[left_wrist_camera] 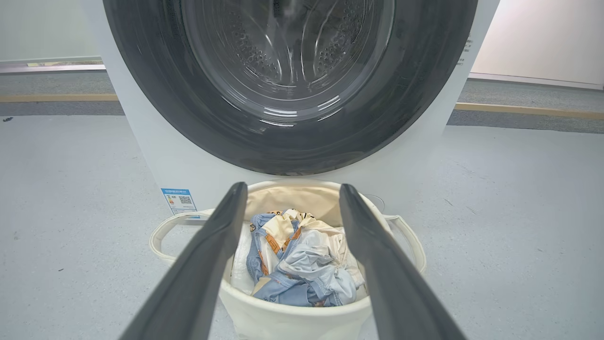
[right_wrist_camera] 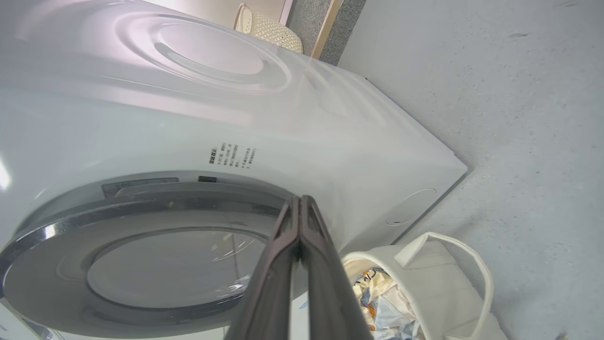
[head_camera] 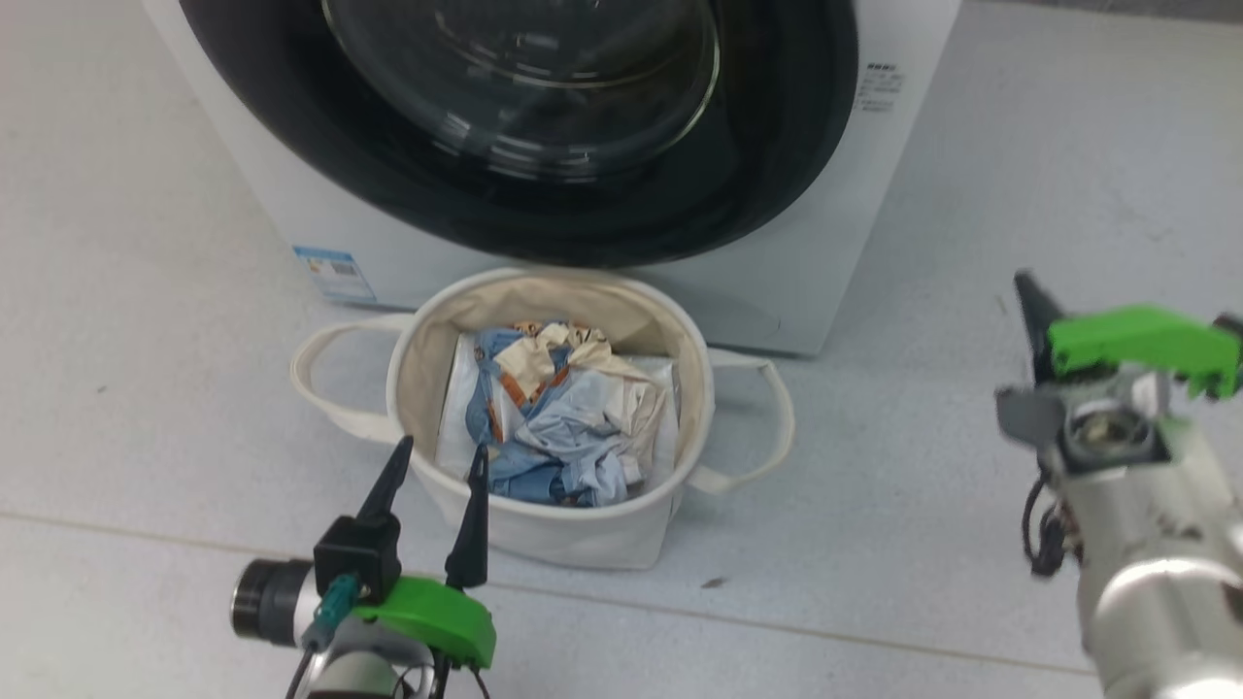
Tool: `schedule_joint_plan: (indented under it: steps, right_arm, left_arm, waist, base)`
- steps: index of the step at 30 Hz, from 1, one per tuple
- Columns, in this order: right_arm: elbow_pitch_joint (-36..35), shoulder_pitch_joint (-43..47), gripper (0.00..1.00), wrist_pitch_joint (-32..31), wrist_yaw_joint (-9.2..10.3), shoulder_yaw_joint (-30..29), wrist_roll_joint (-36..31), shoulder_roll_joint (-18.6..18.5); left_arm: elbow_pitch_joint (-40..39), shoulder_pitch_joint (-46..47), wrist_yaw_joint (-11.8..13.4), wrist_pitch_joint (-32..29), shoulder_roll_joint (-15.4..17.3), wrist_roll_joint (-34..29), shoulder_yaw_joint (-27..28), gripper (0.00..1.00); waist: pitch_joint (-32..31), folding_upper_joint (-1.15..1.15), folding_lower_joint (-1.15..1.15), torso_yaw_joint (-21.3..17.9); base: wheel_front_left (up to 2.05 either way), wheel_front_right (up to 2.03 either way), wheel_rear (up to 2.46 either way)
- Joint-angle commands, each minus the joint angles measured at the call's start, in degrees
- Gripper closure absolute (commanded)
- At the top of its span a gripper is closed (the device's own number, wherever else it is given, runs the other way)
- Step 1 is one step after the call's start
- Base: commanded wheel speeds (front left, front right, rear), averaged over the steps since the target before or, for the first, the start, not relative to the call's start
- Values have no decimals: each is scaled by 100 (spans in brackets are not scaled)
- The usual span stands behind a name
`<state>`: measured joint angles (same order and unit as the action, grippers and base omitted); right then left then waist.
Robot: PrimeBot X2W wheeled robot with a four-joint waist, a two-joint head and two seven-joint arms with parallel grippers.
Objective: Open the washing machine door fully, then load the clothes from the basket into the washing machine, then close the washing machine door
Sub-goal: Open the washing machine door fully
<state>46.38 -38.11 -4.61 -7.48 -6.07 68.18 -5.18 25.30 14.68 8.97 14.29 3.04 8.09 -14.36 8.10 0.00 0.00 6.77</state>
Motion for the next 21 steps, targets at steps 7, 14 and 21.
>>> schedule_joint_plan:
  steps: [7,14,21]
  right_arm:
    - [-114,-1411,100,-534,-1,-43,524,-236]
    - [-342,-2000,100,-834,-1,3,839,-335]
    - [-496,-2299,100,-892,-1,80,1009,-443]
  left_arm:
    - [-359,550,-4,71,8,27,126,0]
    - [-393,866,-2,71,-12,129,-133,0]
    - [-395,1044,90,71,-15,338,-472,0]
  waist:
    - [903,0,0,265]
    - [1499,0,0,453]
    - [1789,0,0,577]
  base:
    - [0,0,0]
    - [0,0,0]
    - [0,0,0]
